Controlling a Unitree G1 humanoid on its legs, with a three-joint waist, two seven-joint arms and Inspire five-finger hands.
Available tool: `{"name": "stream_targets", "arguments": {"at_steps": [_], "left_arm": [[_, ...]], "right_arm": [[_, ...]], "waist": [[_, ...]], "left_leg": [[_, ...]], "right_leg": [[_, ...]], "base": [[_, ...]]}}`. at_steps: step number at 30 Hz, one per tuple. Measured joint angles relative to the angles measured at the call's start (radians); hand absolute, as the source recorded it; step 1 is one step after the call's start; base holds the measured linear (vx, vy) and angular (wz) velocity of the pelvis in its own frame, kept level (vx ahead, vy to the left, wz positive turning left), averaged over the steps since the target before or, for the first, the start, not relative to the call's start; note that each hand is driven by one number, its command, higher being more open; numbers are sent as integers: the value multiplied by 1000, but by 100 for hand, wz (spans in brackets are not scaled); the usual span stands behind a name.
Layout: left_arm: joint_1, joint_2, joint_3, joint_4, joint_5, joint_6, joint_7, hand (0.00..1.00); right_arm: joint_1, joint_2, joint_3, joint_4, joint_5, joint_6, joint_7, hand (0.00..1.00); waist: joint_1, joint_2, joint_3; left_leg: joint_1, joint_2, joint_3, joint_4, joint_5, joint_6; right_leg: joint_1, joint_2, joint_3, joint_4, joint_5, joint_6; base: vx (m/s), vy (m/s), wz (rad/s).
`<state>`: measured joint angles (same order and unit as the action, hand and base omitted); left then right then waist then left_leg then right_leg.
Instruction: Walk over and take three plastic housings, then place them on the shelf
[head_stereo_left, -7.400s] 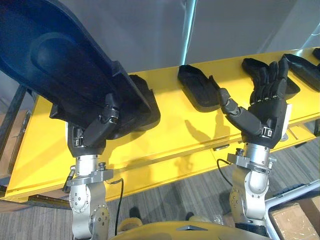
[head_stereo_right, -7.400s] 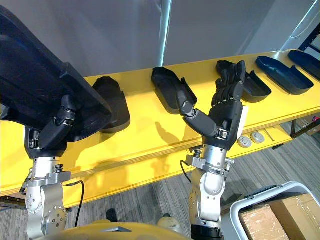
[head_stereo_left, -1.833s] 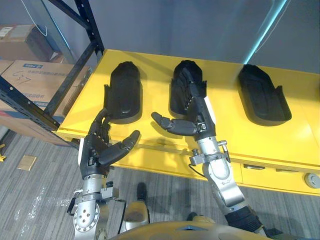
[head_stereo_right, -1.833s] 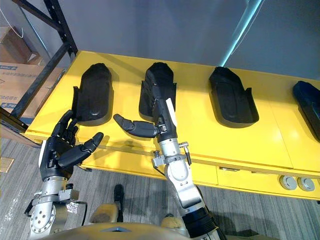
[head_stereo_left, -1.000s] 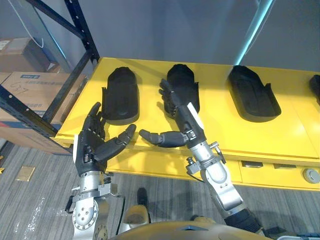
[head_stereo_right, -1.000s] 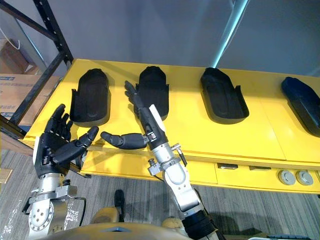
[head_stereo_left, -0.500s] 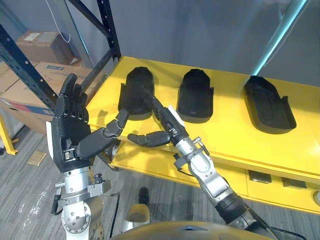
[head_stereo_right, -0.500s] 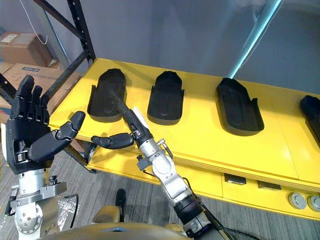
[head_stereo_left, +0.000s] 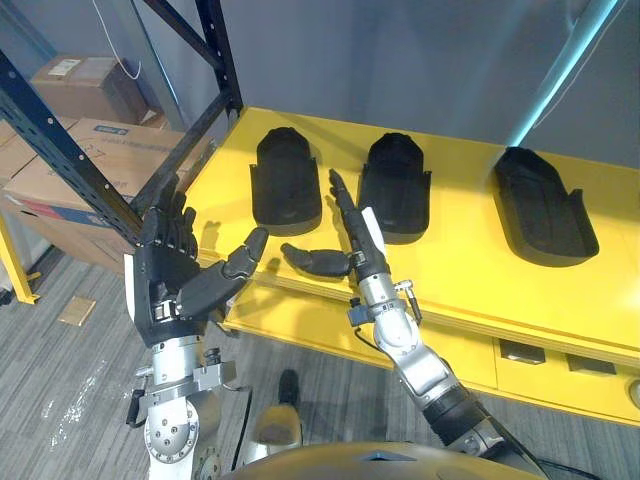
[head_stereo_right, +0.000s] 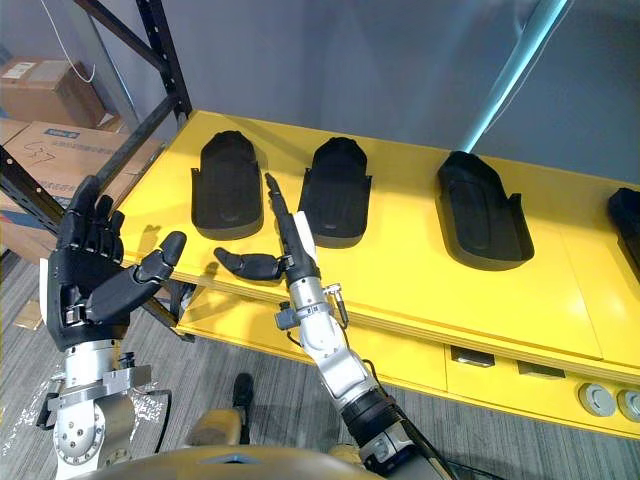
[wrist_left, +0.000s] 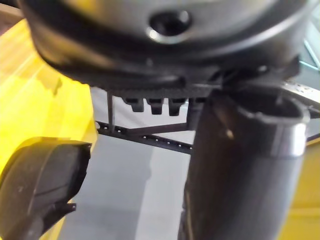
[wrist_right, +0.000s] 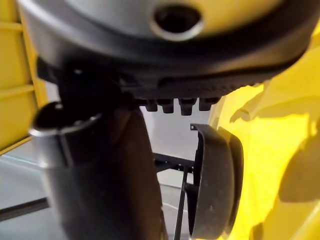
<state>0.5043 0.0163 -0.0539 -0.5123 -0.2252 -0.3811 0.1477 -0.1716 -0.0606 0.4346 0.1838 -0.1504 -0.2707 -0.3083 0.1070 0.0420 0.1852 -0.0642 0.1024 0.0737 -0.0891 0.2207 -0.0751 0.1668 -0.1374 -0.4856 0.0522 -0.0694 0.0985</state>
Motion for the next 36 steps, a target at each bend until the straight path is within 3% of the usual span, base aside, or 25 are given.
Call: {"name": "stream_targets", "arguments": {"at_steps": [11,23,36], "left_arm": [[-1,0,-10,0,-3,1,3,100],[-2,0,-22,3,-5,15,-19,100],[-2,1,-30,38,-10,16,-21,100]], "right_arm": [[-42,-1,53,0,-7,-71,112,100],[-119,-2,127,121,-74,-76,151,100],[-166,-1,152,170,-10,-82,177,100]], "waist": [[0,11,6],[21,24,14],[27,26,17]], "left_leg": [[-3,4,-2,2,-4,-6],[-1,6,-17,0,-2,-8],[-3,12,-29,0,2,-14]], "right_leg": [[-4,4,2,0,-4,-6],[5,9,-10,-1,-7,-9],[10,17,-27,-1,-14,-13]], "base": [[10,-25,-1],[-5,-9,2],[-5,-13,2]]}}
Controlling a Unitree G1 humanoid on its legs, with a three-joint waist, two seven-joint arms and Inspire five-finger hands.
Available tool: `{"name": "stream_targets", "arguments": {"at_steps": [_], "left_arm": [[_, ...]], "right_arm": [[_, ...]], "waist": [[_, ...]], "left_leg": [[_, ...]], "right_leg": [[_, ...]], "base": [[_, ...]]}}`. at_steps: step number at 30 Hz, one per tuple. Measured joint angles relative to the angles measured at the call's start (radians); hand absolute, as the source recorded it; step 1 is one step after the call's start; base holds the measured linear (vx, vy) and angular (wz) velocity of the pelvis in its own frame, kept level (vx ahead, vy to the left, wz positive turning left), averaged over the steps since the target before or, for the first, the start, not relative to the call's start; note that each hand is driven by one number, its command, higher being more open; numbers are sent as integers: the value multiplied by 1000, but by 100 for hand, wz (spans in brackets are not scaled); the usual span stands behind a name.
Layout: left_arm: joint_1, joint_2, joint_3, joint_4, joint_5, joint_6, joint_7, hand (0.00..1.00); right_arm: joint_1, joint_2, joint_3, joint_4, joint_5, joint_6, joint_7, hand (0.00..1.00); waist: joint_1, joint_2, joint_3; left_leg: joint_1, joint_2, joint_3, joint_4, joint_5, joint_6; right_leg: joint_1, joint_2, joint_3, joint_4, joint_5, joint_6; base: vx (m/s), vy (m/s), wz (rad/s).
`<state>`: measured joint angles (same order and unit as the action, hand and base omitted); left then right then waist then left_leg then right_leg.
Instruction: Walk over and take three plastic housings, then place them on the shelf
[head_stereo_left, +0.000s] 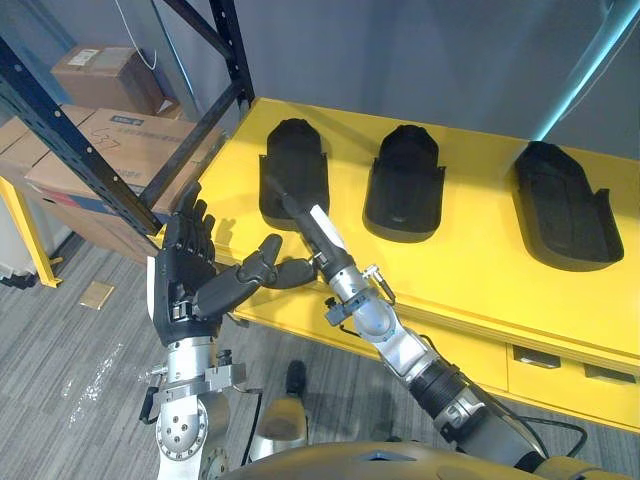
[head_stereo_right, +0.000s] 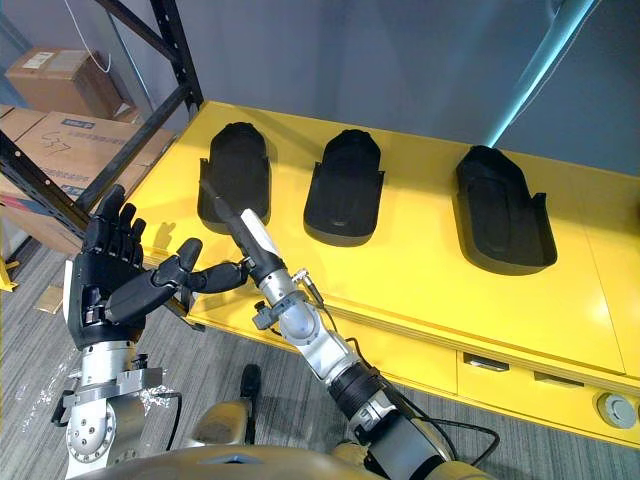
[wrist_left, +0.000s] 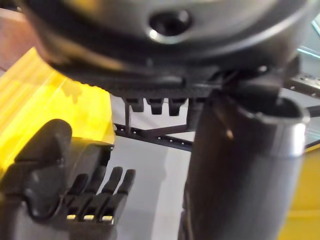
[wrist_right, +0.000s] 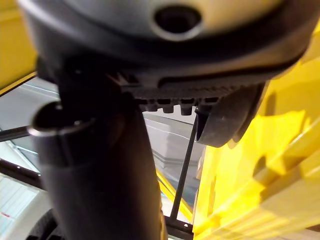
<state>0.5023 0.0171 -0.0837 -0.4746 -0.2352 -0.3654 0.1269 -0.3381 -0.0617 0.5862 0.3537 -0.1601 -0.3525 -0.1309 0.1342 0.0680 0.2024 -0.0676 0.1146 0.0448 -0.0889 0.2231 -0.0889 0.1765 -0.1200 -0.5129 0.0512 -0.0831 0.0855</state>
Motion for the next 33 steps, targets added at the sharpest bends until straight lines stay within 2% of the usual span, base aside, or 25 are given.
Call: {"name": "stream_targets", "arguments": {"at_steps": [5,12,22,26,30,33], "left_arm": [[-3,0,-2,0,-1,0,0,100],[-12,1,-26,-4,-2,2,1,100],[-48,1,-34,-4,-3,-8,9,100],[-84,7,-50,-15,-9,-66,4,100],[-110,19,-79,-103,-35,-108,-13,100],[-102,27,-118,-101,-41,-98,-31,100]], "right_arm": [[-5,4,35,0,109,-9,61,100],[-6,24,80,1,228,4,100,100],[-7,28,95,-9,313,6,27,100],[-5,28,79,-110,324,6,-8,100],[2,28,43,-268,324,6,-40,100],[12,38,3,-434,383,6,-60,100]], "waist": [[1,0,0],[5,0,0],[7,0,0],[7,-2,-2],[-2,-1,-6],[-5,5,-14]], "left_leg": [[0,0,0,0,-1,-2],[5,2,6,1,-3,-4],[20,8,31,2,-8,-8],[45,19,61,3,-14,-16],[70,30,95,3,-27,-21],[80,36,115,3,-27,-19]], "right_leg": [[0,0,0,0,-1,0],[2,0,8,0,-2,0],[3,-1,30,0,0,1],[9,0,57,0,4,7],[15,1,83,-1,4,7],[14,2,103,-2,5,8]], "base": [[0,-6,0],[0,0,-1],[2,-5,-7],[20,-22,-21],[18,-24,-25],[26,-28,-21]]}}
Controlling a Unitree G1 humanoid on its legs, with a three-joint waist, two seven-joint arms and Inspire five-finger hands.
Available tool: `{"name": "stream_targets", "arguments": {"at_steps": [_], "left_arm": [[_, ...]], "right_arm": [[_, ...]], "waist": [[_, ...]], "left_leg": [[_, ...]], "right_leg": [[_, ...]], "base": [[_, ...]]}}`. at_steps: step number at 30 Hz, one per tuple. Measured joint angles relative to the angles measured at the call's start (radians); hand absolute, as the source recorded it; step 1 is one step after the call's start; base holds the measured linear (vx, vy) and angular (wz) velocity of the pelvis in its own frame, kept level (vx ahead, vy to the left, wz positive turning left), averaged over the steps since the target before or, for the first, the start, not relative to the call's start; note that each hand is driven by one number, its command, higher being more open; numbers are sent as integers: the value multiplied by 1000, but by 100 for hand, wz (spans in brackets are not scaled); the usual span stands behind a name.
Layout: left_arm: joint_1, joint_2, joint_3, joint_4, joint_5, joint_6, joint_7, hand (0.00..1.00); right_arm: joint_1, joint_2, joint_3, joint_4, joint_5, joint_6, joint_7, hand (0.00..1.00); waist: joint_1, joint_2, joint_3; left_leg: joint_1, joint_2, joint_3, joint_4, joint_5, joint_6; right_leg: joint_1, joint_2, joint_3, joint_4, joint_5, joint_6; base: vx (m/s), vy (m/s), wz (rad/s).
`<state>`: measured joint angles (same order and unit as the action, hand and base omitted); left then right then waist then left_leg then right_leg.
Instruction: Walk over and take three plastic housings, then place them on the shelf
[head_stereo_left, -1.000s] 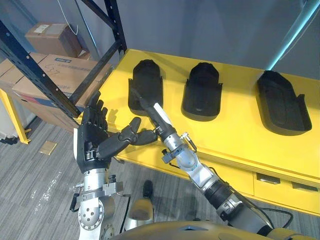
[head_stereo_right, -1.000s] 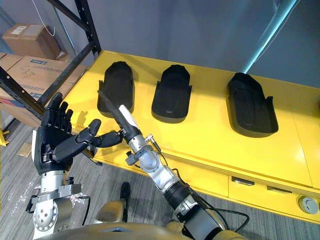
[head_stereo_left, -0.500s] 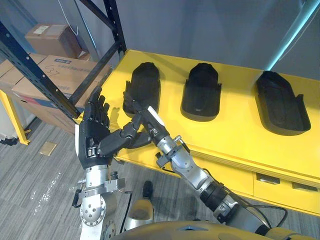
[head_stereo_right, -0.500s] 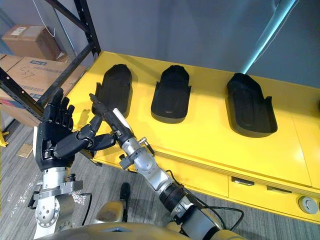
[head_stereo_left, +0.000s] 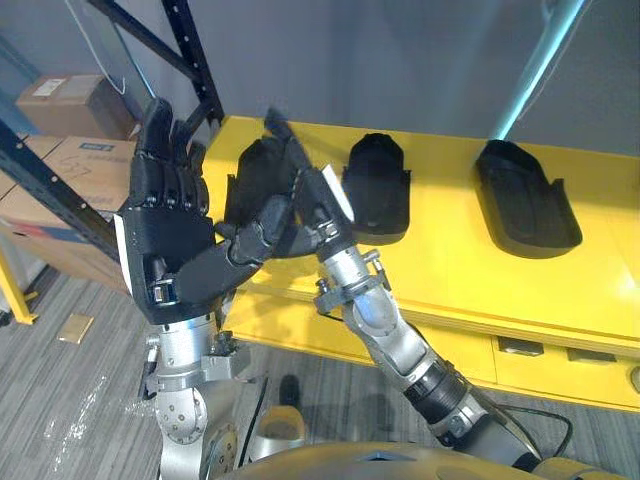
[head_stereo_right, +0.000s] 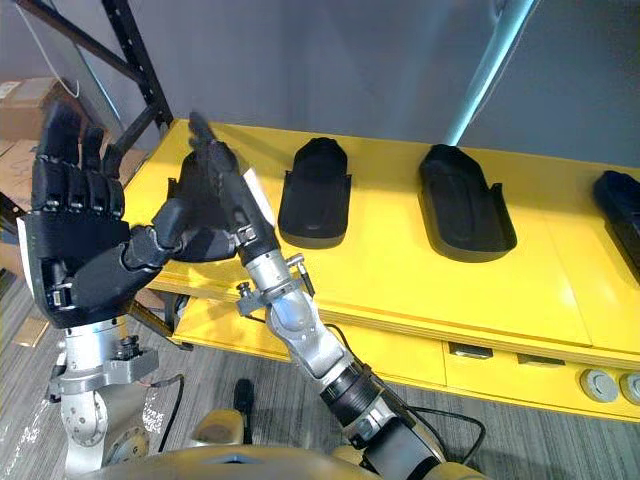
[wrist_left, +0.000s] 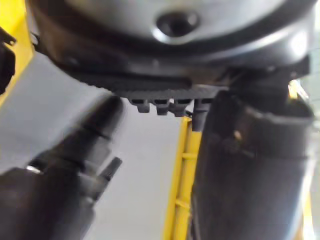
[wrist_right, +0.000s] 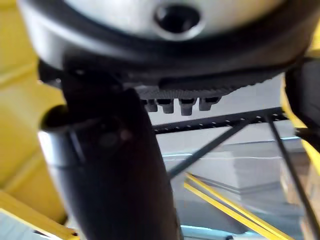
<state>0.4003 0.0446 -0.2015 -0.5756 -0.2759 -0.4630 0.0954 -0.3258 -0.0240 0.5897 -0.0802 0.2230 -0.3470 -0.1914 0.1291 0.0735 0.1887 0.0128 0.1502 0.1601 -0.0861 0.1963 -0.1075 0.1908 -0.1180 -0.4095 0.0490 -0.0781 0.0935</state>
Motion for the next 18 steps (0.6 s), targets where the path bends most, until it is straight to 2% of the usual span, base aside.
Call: {"name": "stream_targets", "arguments": {"at_steps": [1,3,7,8,9,11,14,18], "left_arm": [[4,3,-27,49,-32,33,-9,100],[8,-20,-115,47,-76,37,-26,100],[-7,7,-91,155,-53,130,-26,100],[4,11,-81,207,-51,165,-12,100],[3,11,-73,252,-49,198,1,100],[3,11,-63,271,-49,229,13,100],[-2,11,-50,251,-31,226,33,100],[-19,9,-21,240,-27,223,53,100]], "right_arm": [[-3,27,-36,-82,-9,-1,2,100],[0,31,-83,-96,-32,12,24,100],[0,30,-114,-158,-32,142,64,100],[1,21,-117,-175,-31,174,104,100],[1,8,-126,-179,-29,205,150,100],[14,-20,-131,-178,-26,241,201,100],[70,-56,-136,-156,-19,278,255,100],[98,-64,-141,-127,-19,283,273,100]], "waist": [[-4,4,-6],[-12,-11,-25],[-42,-12,-36],[-55,-13,-36],[-54,-13,-36],[-54,-18,-36],[-52,-25,-37],[-63,-27,-36]], "left_leg": [[0,0,3,0,1,2],[0,0,8,0,1,3],[11,4,31,-1,-5,4],[11,4,37,-2,-9,4],[10,7,48,-2,-10,4],[2,9,54,-3,-10,4],[-2,9,55,-1,-7,7],[-2,8,55,-3,-4,9]], "right_leg": [[0,0,2,0,3,2],[-1,0,5,-2,5,1],[-6,7,36,-4,9,1],[-6,9,44,-15,15,1],[-13,11,55,-21,20,0],[-23,13,59,-24,25,-2],[-25,14,58,-28,32,-4],[-25,13,59,-28,34,-5]], "base": [[33,-24,-7],[44,-24,-6],[10,-19,-19],[1,-15,-27],[0,-8,-24],[-1,-7,-10],[0,0,0],[0,0,0]]}}
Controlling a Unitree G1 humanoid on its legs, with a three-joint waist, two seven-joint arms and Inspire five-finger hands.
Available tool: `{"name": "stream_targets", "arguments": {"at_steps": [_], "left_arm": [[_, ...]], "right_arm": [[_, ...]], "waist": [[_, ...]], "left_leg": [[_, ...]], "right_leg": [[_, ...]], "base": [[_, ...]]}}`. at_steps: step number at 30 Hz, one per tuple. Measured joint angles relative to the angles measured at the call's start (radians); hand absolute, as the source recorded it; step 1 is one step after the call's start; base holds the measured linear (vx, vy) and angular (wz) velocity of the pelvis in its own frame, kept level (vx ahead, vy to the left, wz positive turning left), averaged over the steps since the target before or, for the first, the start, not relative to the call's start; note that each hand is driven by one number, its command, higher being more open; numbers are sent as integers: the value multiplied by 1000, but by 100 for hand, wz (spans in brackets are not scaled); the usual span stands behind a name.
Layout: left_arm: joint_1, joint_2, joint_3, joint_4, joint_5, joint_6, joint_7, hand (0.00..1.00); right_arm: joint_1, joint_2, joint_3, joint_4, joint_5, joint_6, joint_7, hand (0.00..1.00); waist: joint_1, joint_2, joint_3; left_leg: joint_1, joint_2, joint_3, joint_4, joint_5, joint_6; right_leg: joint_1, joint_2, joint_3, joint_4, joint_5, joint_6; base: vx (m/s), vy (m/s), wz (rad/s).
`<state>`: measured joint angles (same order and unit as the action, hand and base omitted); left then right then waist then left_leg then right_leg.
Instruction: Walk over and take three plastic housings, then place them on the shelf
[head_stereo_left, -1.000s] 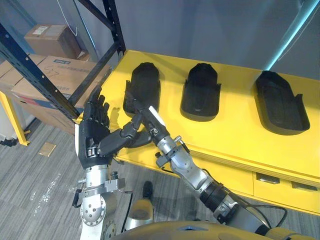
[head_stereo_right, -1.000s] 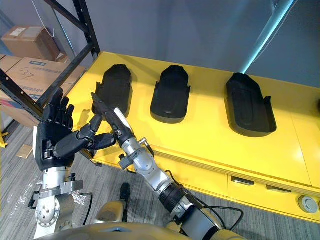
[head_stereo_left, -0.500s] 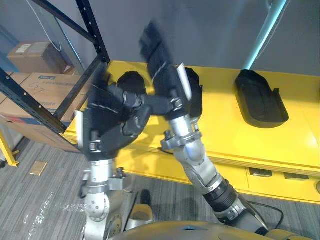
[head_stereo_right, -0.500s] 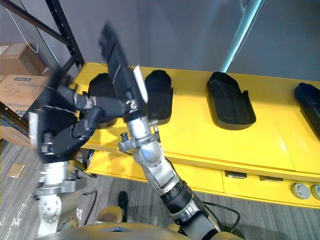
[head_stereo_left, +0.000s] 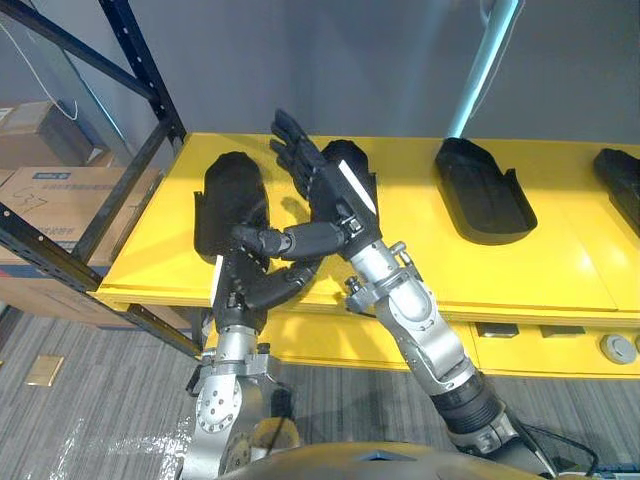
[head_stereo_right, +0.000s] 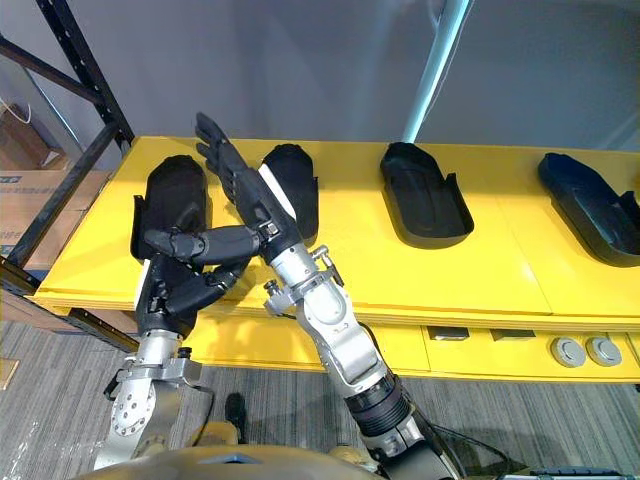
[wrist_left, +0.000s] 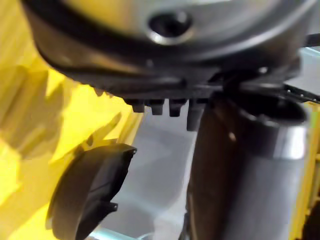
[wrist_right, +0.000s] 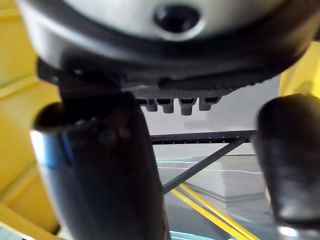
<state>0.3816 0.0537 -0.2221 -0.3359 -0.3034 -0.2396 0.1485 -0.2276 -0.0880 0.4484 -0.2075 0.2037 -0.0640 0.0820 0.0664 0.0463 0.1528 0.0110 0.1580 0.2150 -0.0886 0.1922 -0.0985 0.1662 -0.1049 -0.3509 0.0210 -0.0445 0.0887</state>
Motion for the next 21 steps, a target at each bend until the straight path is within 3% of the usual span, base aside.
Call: {"name": "stream_targets", "arguments": {"at_steps": [10,17,21], "left_arm": [[-1,0,14,-27,3,14,9,100],[-31,3,41,-26,50,101,-11,100],[-33,4,42,-21,81,143,-12,100]], "right_arm": [[1,-1,-38,0,-1,-52,-26,100],[2,-1,-94,-10,-4,-126,-20,100],[9,-1,-150,-106,-3,-145,4,100]], "waist": [[-17,-8,2],[-19,-12,3],[-31,-16,5]], "left_leg": [[0,0,1,0,1,2],[2,2,21,1,2,3],[13,3,38,2,0,2]], "right_leg": [[-1,0,0,-4,2,-1],[-9,0,23,-5,10,0],[-10,-2,40,-5,12,1]], "base": [[0,0,0],[13,-5,-8],[26,-8,-12]]}}
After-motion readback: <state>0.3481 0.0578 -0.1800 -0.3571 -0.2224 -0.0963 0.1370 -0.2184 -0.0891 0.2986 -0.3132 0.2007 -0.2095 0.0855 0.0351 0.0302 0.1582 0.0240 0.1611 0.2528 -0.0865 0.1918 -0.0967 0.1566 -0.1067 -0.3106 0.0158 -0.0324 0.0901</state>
